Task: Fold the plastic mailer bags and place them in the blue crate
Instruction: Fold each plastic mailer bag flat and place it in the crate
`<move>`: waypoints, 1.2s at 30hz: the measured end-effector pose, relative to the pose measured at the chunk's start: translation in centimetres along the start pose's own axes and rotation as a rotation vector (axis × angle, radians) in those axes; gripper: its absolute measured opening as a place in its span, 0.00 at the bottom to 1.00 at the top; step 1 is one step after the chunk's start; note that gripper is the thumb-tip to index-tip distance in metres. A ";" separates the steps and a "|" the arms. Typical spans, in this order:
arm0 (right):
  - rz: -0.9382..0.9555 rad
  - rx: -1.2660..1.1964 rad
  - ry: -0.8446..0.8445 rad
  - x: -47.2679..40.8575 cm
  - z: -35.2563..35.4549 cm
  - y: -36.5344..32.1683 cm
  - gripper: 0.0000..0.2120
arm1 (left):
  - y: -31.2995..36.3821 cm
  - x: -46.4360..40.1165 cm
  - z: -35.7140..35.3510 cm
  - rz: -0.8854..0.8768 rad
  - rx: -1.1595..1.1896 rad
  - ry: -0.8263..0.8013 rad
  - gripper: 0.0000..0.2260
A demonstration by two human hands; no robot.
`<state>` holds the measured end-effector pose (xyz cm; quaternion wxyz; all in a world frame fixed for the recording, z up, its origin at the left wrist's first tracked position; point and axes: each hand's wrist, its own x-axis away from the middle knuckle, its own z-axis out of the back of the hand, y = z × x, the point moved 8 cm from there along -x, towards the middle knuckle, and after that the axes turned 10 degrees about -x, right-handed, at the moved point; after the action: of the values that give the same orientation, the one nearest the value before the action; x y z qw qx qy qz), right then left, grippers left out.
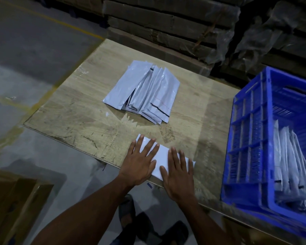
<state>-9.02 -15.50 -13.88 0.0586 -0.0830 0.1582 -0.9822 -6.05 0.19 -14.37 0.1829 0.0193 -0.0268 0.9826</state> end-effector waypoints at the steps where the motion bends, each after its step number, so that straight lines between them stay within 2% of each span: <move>1: -0.012 0.016 -0.006 0.3 0.1 0.6 0.34 | 0.0 0.0 0.1 0.004 0.006 -0.003 0.28; 14: 0.043 0.081 -0.045 -0.6 1.1 2.2 0.30 | -1.6 1.2 -0.6 0.101 0.052 -0.033 0.34; 20: 0.256 0.044 -0.065 -0.5 0.2 -2.4 0.29 | -1.5 1.8 -0.5 0.180 0.075 -0.013 0.34; 27: 0.246 0.099 -0.107 -0.3 0.0 -1.2 0.36 | -1.9 0.8 -0.7 0.146 0.066 -0.006 0.35; 30: 0.269 0.083 -0.087 -0.3 0.2 -1.6 0.29 | -2.1 0.1 -0.7 0.151 0.084 -0.034 0.34; 34: 0.357 0.076 -0.007 -0.8 0.8 -2.4 0.10 | -2.4 0.4 -0.3 0.099 0.132 -0.046 0.37; 36: 0.360 0.065 0.036 -1.3 1.3 -2.6 0.12 | -2.3 1.5 0.0 -0.002 0.112 -0.029 0.38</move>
<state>-7.71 -13.23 -11.96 0.2332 -0.0337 0.1398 -0.9617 -6.59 2.86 -14.18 0.1823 0.0438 0.0257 0.9819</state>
